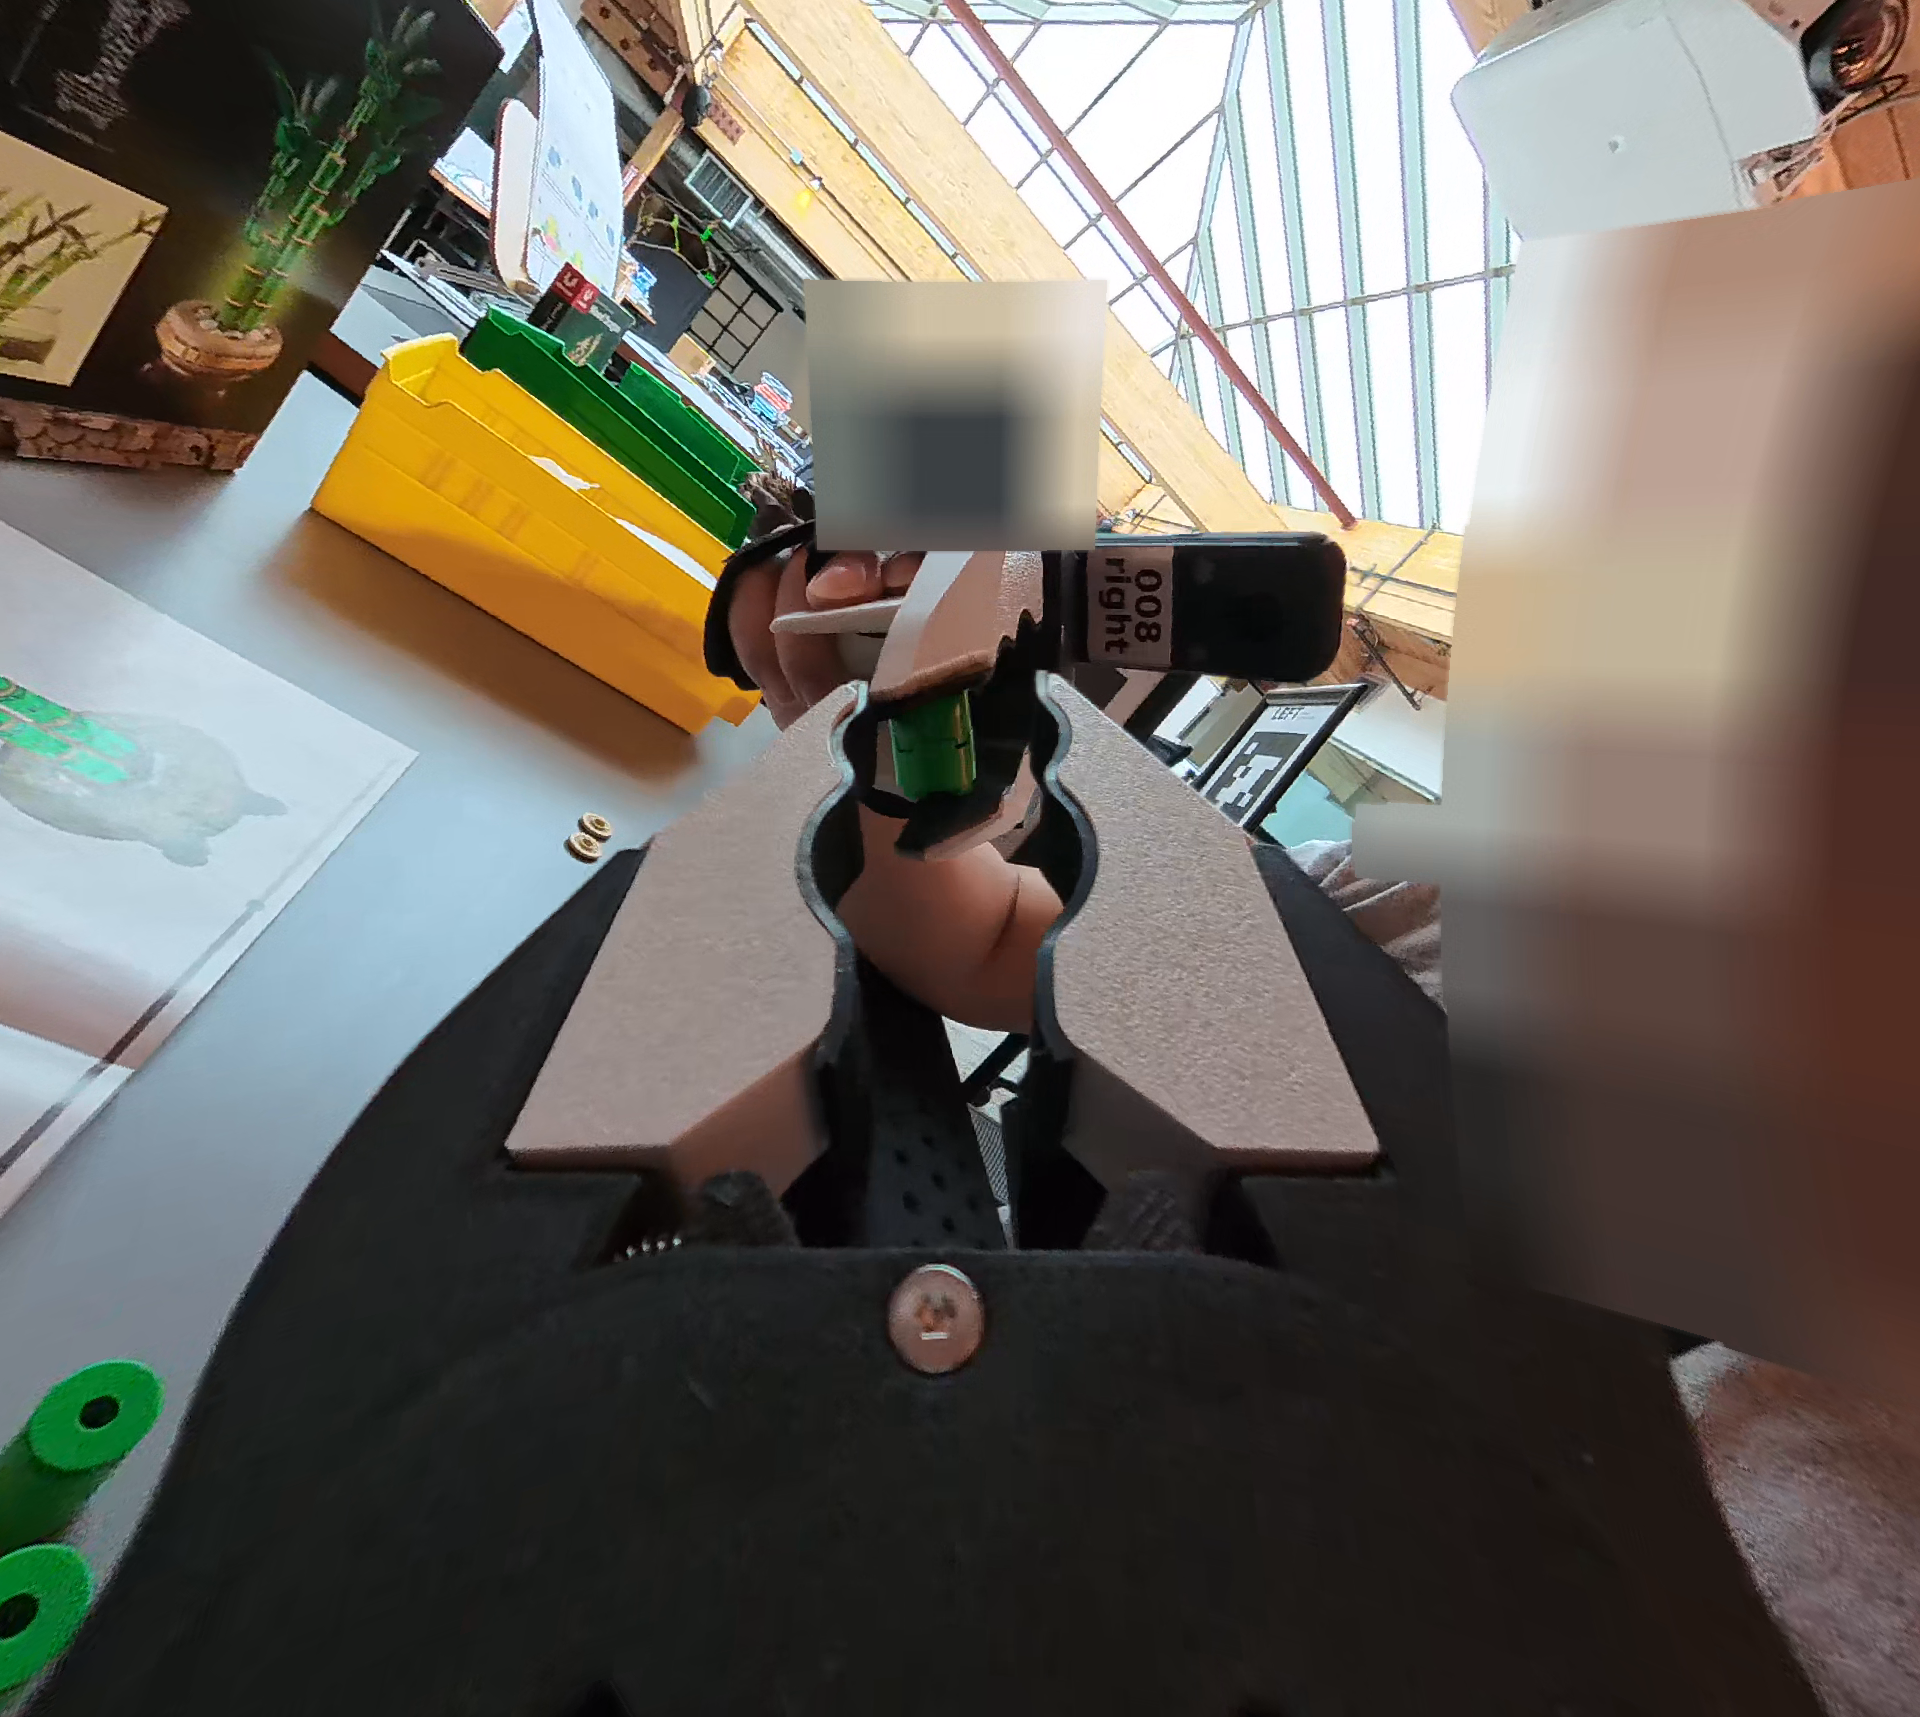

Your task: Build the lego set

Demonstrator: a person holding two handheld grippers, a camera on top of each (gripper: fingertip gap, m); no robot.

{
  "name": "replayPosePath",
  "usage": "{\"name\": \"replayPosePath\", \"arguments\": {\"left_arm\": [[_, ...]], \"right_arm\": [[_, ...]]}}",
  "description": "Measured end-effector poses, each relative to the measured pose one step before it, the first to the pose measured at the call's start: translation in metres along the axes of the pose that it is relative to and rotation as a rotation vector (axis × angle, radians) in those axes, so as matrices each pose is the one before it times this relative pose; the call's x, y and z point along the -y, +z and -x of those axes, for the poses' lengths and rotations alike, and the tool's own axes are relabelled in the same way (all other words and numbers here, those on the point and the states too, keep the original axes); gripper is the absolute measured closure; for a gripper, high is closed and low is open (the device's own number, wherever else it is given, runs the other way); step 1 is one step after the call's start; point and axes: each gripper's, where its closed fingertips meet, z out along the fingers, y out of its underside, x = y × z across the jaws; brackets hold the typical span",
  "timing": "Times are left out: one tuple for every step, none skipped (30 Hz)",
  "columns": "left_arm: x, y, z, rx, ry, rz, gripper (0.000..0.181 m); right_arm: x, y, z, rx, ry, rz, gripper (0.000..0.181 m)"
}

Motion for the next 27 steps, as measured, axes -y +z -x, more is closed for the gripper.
{"name": "replayPosePath", "arguments": {"left_arm": [[-0.00041, -0.00011, 0.00071, 0.0025, -0.0024, 0.0023, 0.157], [-0.00019, -0.00013, 0.00085, 0.0026, -0.0022, 0.0008, 0.158], [-0.00019, -0.00009, 0.00055, 0.0010, -0.0013, 0.0008, 0.160], [-0.00033, -0.00013, 0.00054, 0.0017, -0.0009, 0.0018, 0.161], [-0.00002, -0.00032, 0.00059, 0.0023, -0.0013, 0.0004, 0.163], [0.00014, -0.00013, 0.00022, 0.0016, 0.0007, -0.0008, 0.164], [-0.00002, -0.00018, 0.00010, 0.0012, 0.0018, 0.0003, 0.165], [0.00008, -0.00003, -0.00023, -0.0010, 0.0009, -0.0005, 0.165], [0.00021, -0.00010, -0.00058, -0.0033, -0.0009, -0.0013, 0.166], [-0.00001, -0.00021, -0.00007, 0.0001, -0.0005, 0.0002, 0.166], [-0.00014, -0.00023, -0.00012, -0.0006, 0.0011, 0.0007, 0.166], [0.00018, -0.00005, -0.00007, -0.0010, 0.0003, -0.0007, 0.167], [-0.00043, -0.00004, 0.00073, 0.0041, -0.0012, 0.0024, 0.167], [-0.00024, -0.00005, 0.00066, 0.0026, 0.0010, 0.0011, 0.167], [-0.00014, -0.00006, 0.00009, 0.0003, -0.0004, 0.0005, 0.168], [-0.00007, -0.00017, 0.00044, 0.0038, 0.0033, 0.0007, 0.168], [0.00082, -0.00036, -0.00101, -0.0033, 0.0070, -0.0040, 0.168], [-0.00002, 0.00013, -0.00233, -0.0082, 0.0092, 0.0023, 0.169], [0.00003, 0.00002, -0.00217, -0.0046, 0.0097, 0.0028, 0.169], [0.00038, -0.00006, -0.00052, 0.0074, 0.0142, 0.0009, 0.169], [0.00014, -0.00012, -0.00019, 0.0081, 0.0176, 0.0009, 0.169], [0.00030, -0.00028, -0.00066, 0.0016, 0.0101, -0.0004, 0.169], [0.00121, -0.00048, -0.00110, -0.0057, 0.0024, -0.0055, 0.169], [0.00107, -0.00060, -0.00077, -0.0055, -0.0025, -0.0067, 0.169], [0.00069, -0.00042, -0.00004, -0.0001, 0.0009, -0.0036, 0.169], [0.00004, -0.00028, 0.00074, 0.0069, 0.0060, 0.0004, 0.169], [-0.00009, -0.00002, 0.00066, 0.0069, 0.0066, 0.0016, 0.169]], "right_arm": [[0.00001, 0.00010, 0.00020, 0.0023, 0.0029, 0.0011, 0.160], [-0.00002, 0.00005, -0.00007, -0.0016, -0.0010, 0.0012, 0.160], [0.00036, 0.00004, 0.00025, 0.0002, -0.0008, -0.0018, 0.160], [-0.00004, 0.00013, -0.00012, -0.0005, 0.0010, 0.0009, 0.160], [0.00007, -0.00009, -0.00057, -0.0034, 0.0009, -0.0011, 0.160], [0.00006, -0.00023, -0.00065, -0.0034, 0.0001, -0.0016, 0.160], [-0.00010, -0.00022, -0.00047, -0.0016, 0.0018, 0.0007, 0.160], [0.00059, -0.00053, -0.00103, -0.0075, -0.0037, -0.0042, 0.160], [0.00001, -0.00032, -0.00079, -0.0051, -0.0008, 0.0015, 0.160], [0.00005, -0.00005, 0.00008, 0.0006, -0.0034, 0.0016, 0.160], [0.00004, -0.00004, 0.00002, -0.0027, -0.0071, 0.0025, 0.160], [-0.00005, 0.00011, 0.00027, -0.0027, -0.0105, 0.0020, 0.161], [-0.00151, 0.00047, 0.00047, 0.0032, -0.0033, 0.0130, 0.160], [0.00074, -0.00008, -0.00015, -0.0049, -0.0102, -0.0040, 0.160], [-0.00051, 0.00031, 0.00055, 0.0035, -0.0023, 0.0050, 0.160], [-0.00013, 0.00038, -0.00026, 0.0015, -0.0008, 0.0037, 0.160], [0.00186, -0.00010, -0.00061, -0.0040, 0.0015, -0.0100, 0.159], [0.00325, -0.00073, -0.00013, -0.0027, 0.0002, -0.0212, 0.159], [0.00168, -0.00031, -0.00022, -0.0022, -0.0021, -0.0103, 0.159], [-0.00023, 0.00014, -0.00036, -0.0041, -0.0123, 0.0077, 0.159], [-0.00014, 0.00003, -0.00035, -0.0074, -0.0220, 0.0104, 0.159], [0.00117, -0.00051, -0.00105, -0.0140, -0.0207, 0.0054, 0.158], [0.00151, -0.00074, -0.00162, -0.0166, -0.0173, 0.0020, 0.157], [0.00069, -0.00055, -0.00157, -0.0133, -0.0139, 0.0057, 0.156], [-0.00054, -0.00039, -0.00209, -0.0130, -0.0111, 0.0128, 0.152], [-0.00124, -0.00032, -0.00093, -0.0040, -0.0065, 0.0137, 0.150], [-0.00003, -0.00055, 0.00028, 0.0042, -0.0009, 0.0033, 0.148]]}}
